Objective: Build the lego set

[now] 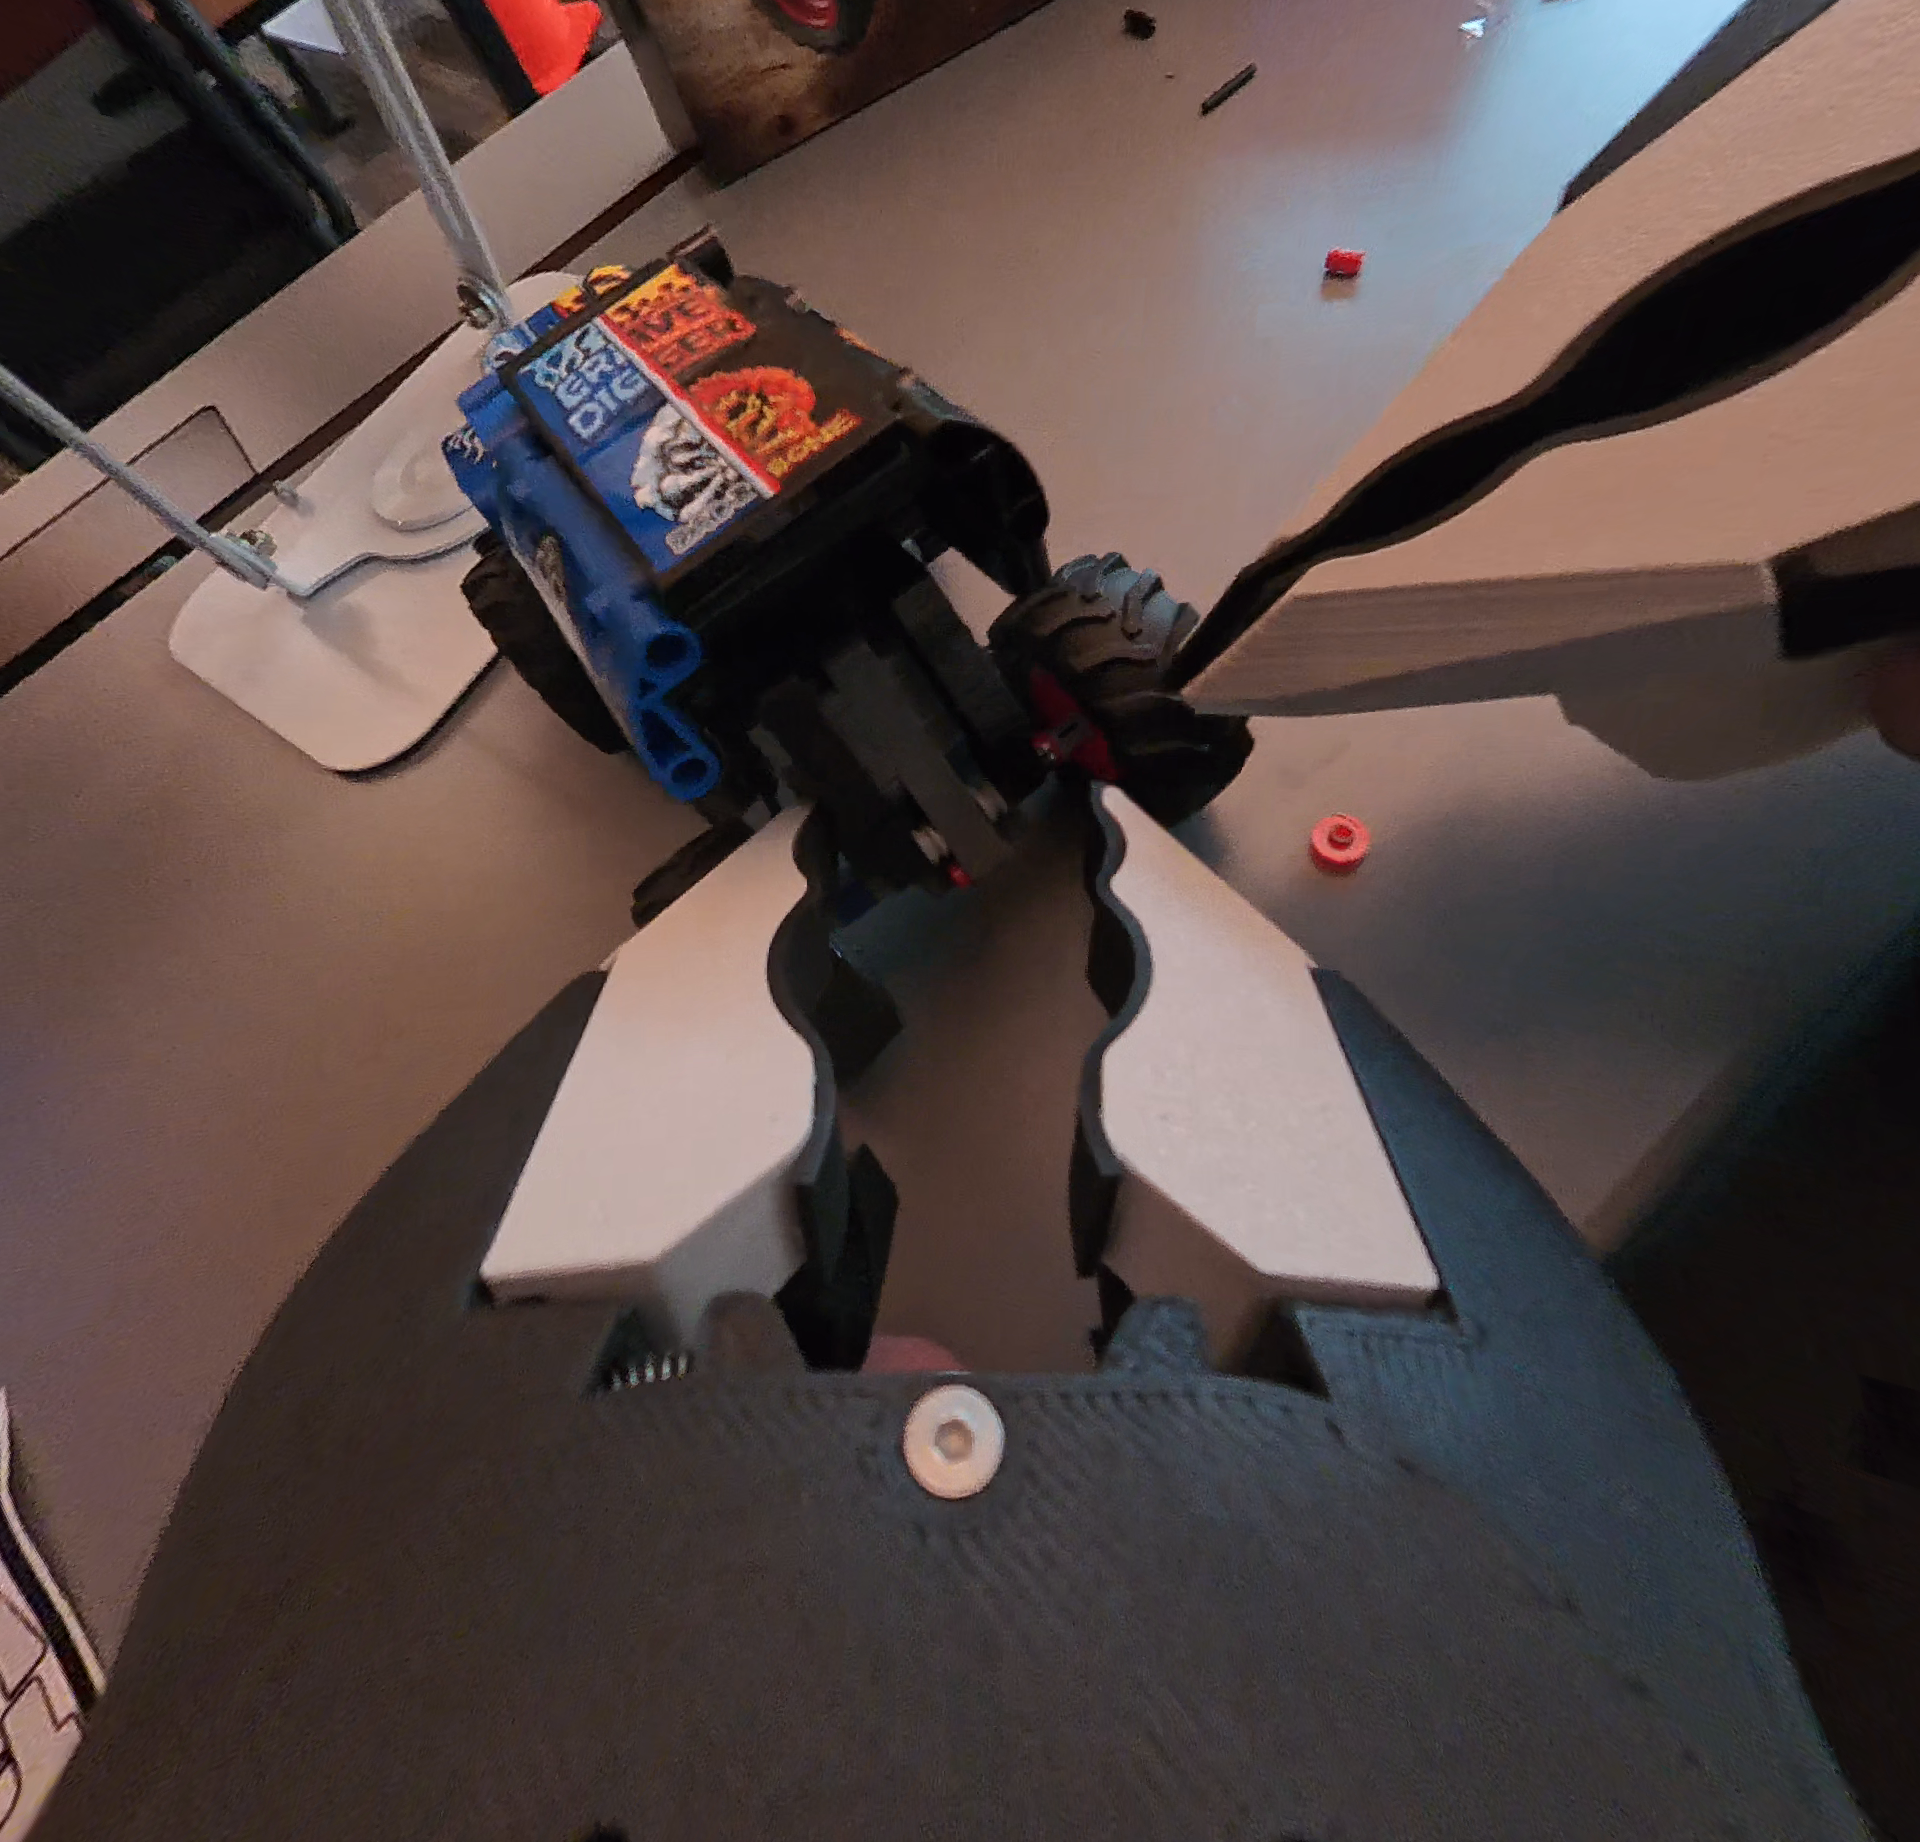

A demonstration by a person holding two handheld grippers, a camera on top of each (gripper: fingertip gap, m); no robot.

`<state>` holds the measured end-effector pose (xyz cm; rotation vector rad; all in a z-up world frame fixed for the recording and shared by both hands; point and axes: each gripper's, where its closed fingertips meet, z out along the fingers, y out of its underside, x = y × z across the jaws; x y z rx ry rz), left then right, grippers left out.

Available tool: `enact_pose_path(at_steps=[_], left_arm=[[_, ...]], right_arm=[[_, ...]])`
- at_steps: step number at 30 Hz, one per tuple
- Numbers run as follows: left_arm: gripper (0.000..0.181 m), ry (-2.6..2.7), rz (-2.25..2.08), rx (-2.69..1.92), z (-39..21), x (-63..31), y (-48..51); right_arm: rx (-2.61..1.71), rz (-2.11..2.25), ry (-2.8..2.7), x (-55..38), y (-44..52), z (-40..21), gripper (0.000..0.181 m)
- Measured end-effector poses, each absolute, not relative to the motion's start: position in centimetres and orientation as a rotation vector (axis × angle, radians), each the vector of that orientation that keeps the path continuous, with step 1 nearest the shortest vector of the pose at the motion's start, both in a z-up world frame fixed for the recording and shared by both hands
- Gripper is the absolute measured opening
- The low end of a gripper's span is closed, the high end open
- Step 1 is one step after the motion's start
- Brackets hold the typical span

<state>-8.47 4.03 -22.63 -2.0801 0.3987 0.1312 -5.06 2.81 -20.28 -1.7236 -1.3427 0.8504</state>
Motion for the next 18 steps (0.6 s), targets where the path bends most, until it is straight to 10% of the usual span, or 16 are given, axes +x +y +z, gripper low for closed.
enact_pose_path(at_steps=[18], left_arm=[[0.052, 0.275, 0.085, -2.042, -20.7, -12.1, 4.6]], right_arm=[[-1.704, 1.001, -1.166, -1.7, 5.7, -18.4, 0.0]])
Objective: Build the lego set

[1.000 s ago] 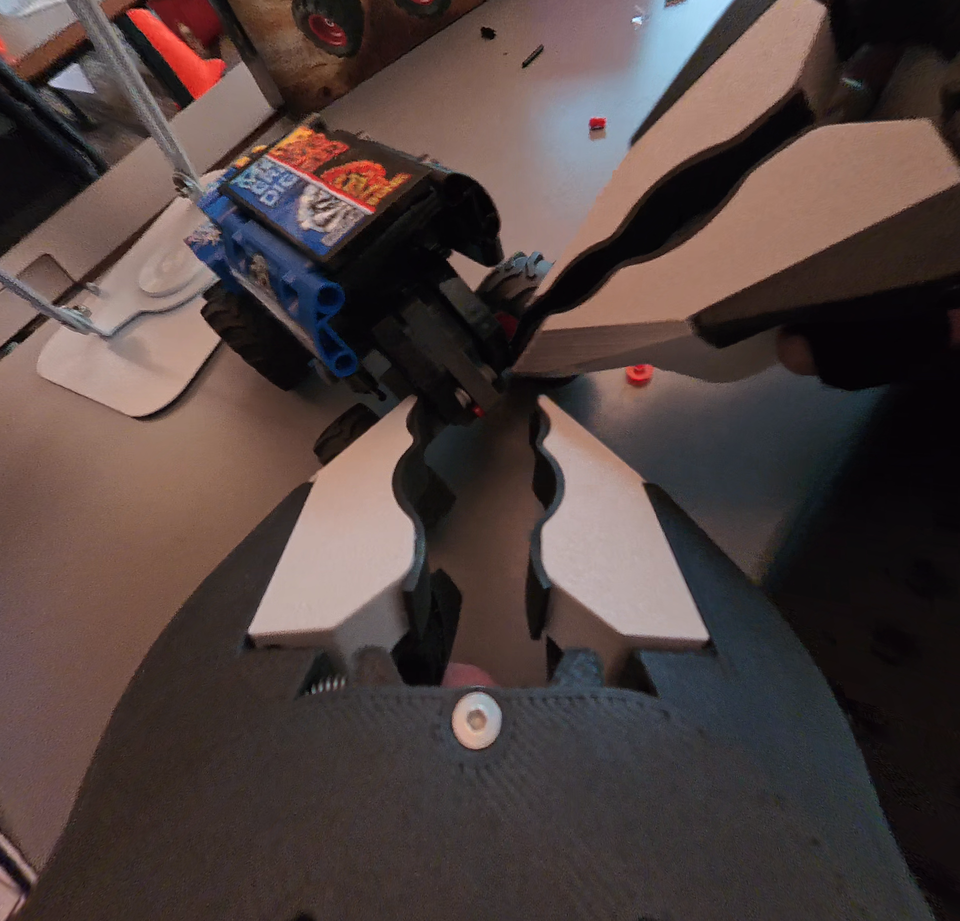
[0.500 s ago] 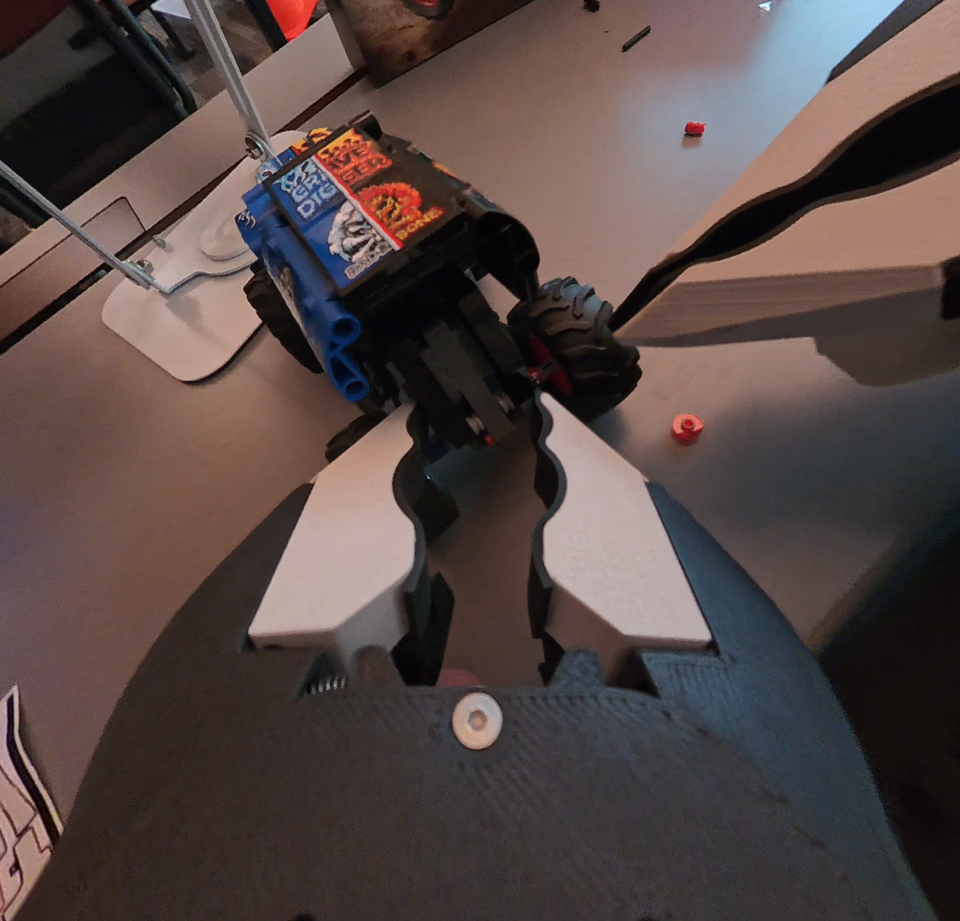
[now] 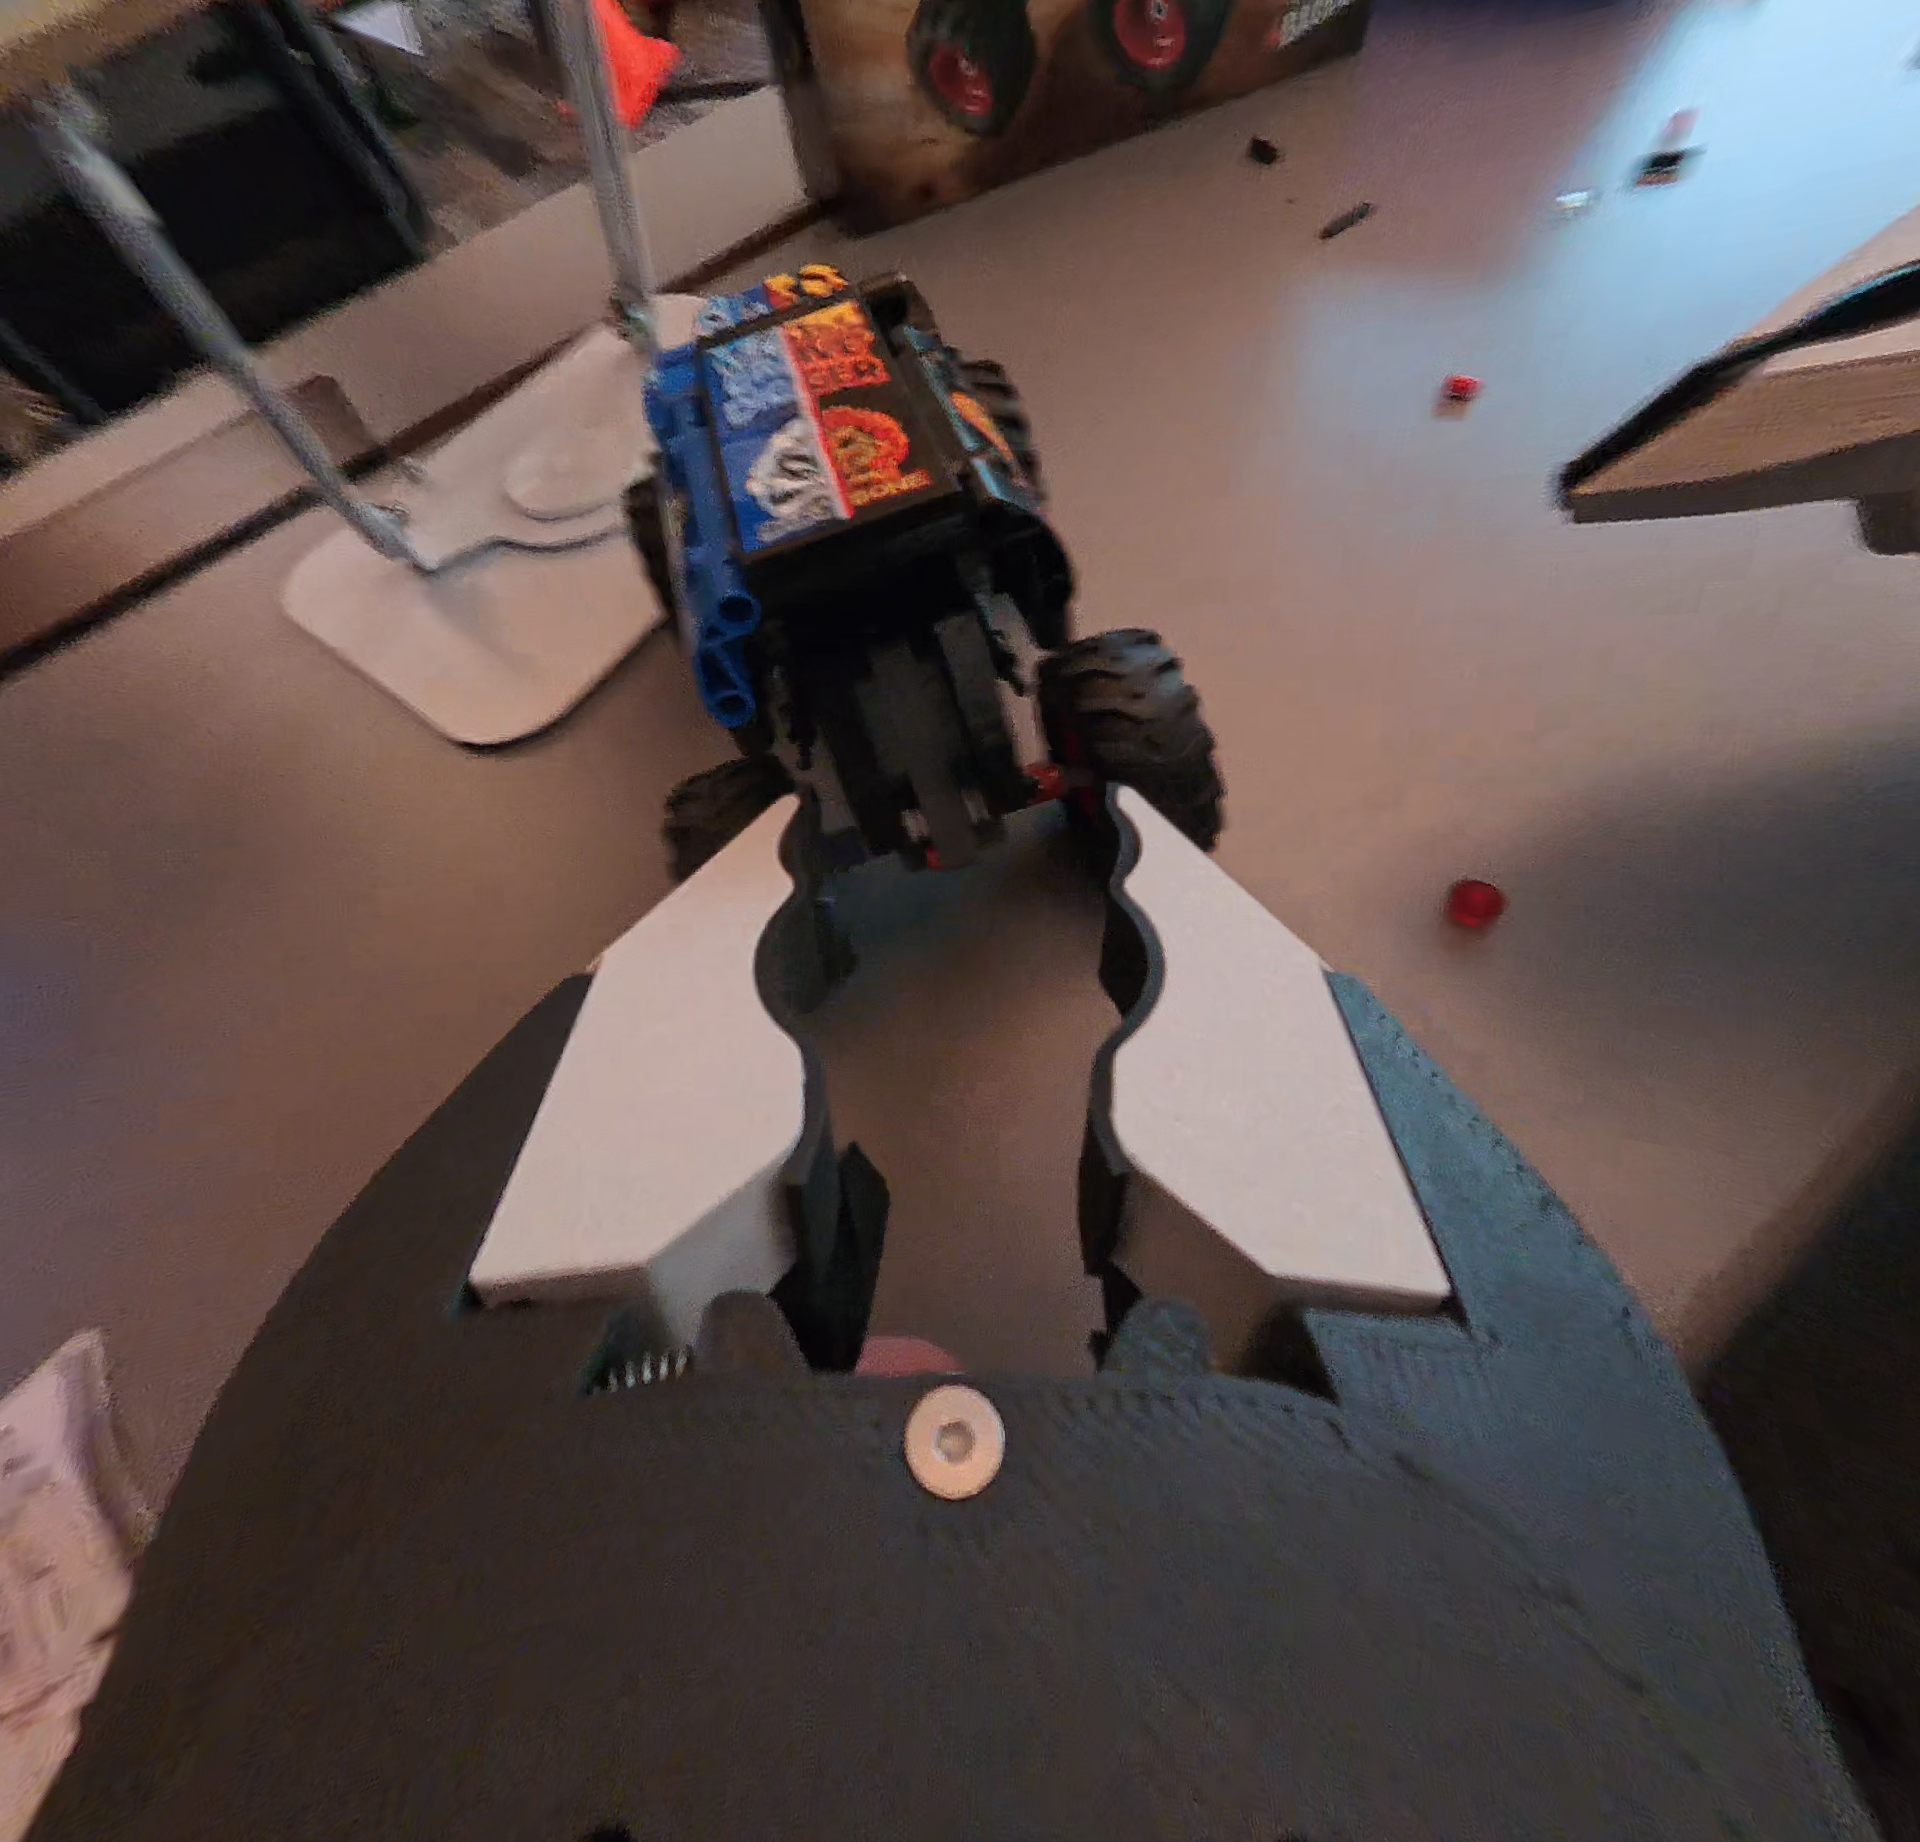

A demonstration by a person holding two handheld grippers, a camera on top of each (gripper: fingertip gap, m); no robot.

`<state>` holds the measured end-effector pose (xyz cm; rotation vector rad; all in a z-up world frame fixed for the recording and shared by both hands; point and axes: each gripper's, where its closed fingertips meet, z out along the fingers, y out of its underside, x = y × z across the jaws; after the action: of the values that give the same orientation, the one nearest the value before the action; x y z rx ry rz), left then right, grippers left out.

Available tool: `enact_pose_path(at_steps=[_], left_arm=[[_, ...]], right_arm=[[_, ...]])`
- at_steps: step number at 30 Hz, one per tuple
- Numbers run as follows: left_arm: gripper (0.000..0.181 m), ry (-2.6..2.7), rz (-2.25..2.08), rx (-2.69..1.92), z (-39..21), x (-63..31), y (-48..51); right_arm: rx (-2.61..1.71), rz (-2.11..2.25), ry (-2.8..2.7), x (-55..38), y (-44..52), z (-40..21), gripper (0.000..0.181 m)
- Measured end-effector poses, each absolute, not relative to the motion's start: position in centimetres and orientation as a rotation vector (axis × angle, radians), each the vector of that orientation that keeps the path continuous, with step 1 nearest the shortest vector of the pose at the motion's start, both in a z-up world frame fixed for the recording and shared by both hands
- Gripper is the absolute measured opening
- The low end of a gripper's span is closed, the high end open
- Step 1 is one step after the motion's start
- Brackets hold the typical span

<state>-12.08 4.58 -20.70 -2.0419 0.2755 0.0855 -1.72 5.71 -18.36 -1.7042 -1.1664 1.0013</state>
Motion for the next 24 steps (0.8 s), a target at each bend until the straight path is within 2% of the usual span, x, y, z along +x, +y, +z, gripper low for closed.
enact_pose_path(at_steps=[2, 11, 21, 22, 24], left_arm=[[0.047, 0.251, 0.202, -2.021, -20.2, -13.1, 5.6], [0.037, 0.268, 0.159, -2.081, -21.1, -13.0, 8.9], [0.035, 0.299, 0.037, -2.233, -20.9, -18.7, 4.2], [0.02, 0.284, 0.109, -2.245, -20.8, -20.2, 3.8], [0.013, 0.216, 0.204, -2.252, -20.5, -22.5, 3.1]], right_arm=[[-1.696, 0.991, -1.178, -1.8, 5.6, -18.4, 0.0], [-1.67, 0.997, -1.149, -1.3, 5.9, -17.9, 0.0], [-1.643, 1.045, -1.165, -1.3, 5.3, -17.5, 0.0], [-1.639, 1.044, -1.17, -1.3, 5.2, -17.5, 0.0], [-1.636, 1.044, -1.177, -1.3, 5.1, -17.5, 0.0]])
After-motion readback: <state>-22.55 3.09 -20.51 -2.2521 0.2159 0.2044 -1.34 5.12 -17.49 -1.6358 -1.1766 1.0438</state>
